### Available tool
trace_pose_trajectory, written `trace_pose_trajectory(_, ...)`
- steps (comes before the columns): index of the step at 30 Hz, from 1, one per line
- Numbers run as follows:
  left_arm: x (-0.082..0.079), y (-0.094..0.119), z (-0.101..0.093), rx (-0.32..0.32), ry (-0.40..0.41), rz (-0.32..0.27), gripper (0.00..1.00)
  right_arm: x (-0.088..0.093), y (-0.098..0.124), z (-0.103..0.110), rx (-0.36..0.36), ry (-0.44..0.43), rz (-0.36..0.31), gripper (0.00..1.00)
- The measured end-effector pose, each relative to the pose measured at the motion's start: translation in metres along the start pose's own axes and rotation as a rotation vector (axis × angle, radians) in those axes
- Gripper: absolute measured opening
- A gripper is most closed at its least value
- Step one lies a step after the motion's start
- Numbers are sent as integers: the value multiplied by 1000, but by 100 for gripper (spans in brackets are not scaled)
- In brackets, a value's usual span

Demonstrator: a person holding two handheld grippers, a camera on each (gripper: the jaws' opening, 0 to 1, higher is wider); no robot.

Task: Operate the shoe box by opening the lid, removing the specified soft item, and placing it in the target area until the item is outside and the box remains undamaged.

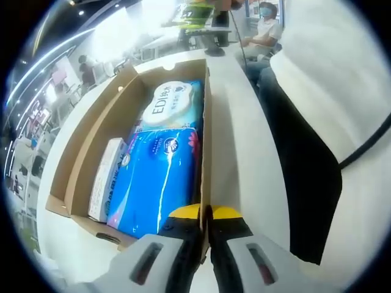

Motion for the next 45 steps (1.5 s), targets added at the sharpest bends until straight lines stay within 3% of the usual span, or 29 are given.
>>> trace_pose_trajectory(2,0,0,0,-3,-1,0,3,-7,-1,-3,-11,-1,34,0)
trace_pose_trajectory(11,1,0,0,8,6,3,2,-25,9,-12,7,29,50,0)
trace_pose_trajectory(15,0,0,0,4,5,3,2,-37,5,-31,46,-37,20,0)
trace_pose_trajectory(20,1,0,0,1,11,3,3,-41,-1,-35,57,-20,54,0)
trace_pose_trajectory(26,1,-1,0,2,8,1,3,-33,-6,-52,118,-42,109,0)
trace_pose_trajectory(33,1,-1,1,-7,2,1,3,-24,-15,-49,128,-15,161,0)
trace_pose_trajectory(38,0,-1,1,-6,1,-1,3,-9,-24,-68,179,-8,238,0)
trace_pose_trajectory(45,0,-1,1,-2,-9,2,3,1,-44,-74,211,29,242,0)
Point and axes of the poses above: the point that each gripper's makers call its tool centre point, and the gripper's own axes: y roughly backward along the fingers, z roughly to its left, x roughly out of its underside, the point moved 5 cm from there along y, roughly backward along the fingers, and after that the axes turned 14 degrees about x, right-handed, at the moved point
